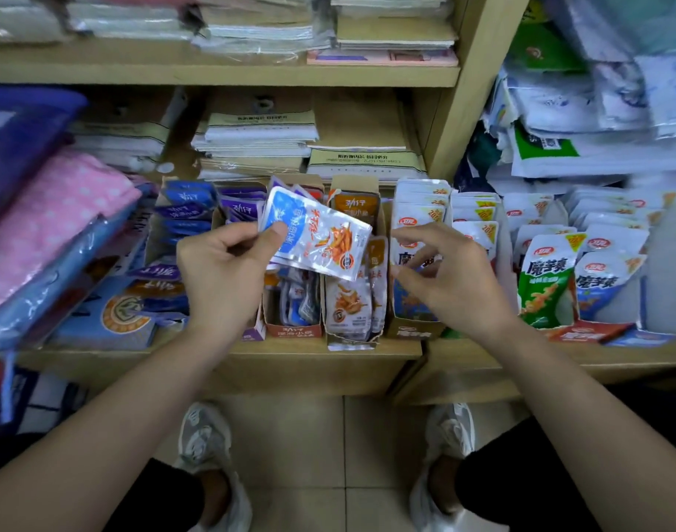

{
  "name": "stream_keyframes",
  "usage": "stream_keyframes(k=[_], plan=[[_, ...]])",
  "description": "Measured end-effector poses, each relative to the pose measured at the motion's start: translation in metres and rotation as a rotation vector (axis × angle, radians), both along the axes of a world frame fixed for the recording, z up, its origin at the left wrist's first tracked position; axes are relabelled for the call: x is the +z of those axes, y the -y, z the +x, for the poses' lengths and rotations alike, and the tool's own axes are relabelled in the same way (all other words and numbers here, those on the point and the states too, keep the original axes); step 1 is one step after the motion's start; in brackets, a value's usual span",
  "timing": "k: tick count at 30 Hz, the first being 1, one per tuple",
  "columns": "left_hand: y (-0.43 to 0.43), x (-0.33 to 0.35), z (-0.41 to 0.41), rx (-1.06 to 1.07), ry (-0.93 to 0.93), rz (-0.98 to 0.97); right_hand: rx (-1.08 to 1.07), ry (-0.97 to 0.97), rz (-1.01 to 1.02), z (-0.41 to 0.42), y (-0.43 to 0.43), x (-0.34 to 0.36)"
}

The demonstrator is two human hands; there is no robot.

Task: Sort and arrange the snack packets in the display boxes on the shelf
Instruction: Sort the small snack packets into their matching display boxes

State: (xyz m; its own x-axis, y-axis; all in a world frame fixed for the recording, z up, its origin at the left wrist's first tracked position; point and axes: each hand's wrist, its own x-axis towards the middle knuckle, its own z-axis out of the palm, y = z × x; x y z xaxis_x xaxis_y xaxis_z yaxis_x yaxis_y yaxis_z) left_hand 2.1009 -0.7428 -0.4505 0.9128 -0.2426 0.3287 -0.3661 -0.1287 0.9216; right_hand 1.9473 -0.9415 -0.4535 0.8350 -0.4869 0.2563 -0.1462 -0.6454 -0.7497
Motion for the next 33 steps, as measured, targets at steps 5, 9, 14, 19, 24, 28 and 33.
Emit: stream_keyframes(k=[5,9,14,19,24,28,33], plan=[[-0.006,0.0,0.007,-0.225,0.118,0.123,0.035,0.072,0.07,0.003,-0.003,0.002],[-0.007,-0.005,0.014,-0.467,0.182,0.172,0.147,-0.031,0.031,0.012,-0.01,-0.004],[-0.011,-0.009,0.022,-0.622,0.118,0.222,0.168,-0.097,-0.096,0.024,-0.018,-0.01],[-0.015,-0.009,0.023,-0.591,0.032,0.236,0.101,-0.105,-0.159,0.03,-0.022,-0.01],[-0.014,-0.011,0.023,-0.399,0.044,0.203,0.119,-0.121,0.009,0.032,-0.032,-0.013],[-0.013,-0.002,0.02,-0.335,-0.123,0.021,0.17,0.03,0.291,0.036,-0.045,0.0],[-0.02,0.01,0.017,-0.348,-0.369,-0.088,0.129,0.098,0.599,0.051,-0.062,0.009]])
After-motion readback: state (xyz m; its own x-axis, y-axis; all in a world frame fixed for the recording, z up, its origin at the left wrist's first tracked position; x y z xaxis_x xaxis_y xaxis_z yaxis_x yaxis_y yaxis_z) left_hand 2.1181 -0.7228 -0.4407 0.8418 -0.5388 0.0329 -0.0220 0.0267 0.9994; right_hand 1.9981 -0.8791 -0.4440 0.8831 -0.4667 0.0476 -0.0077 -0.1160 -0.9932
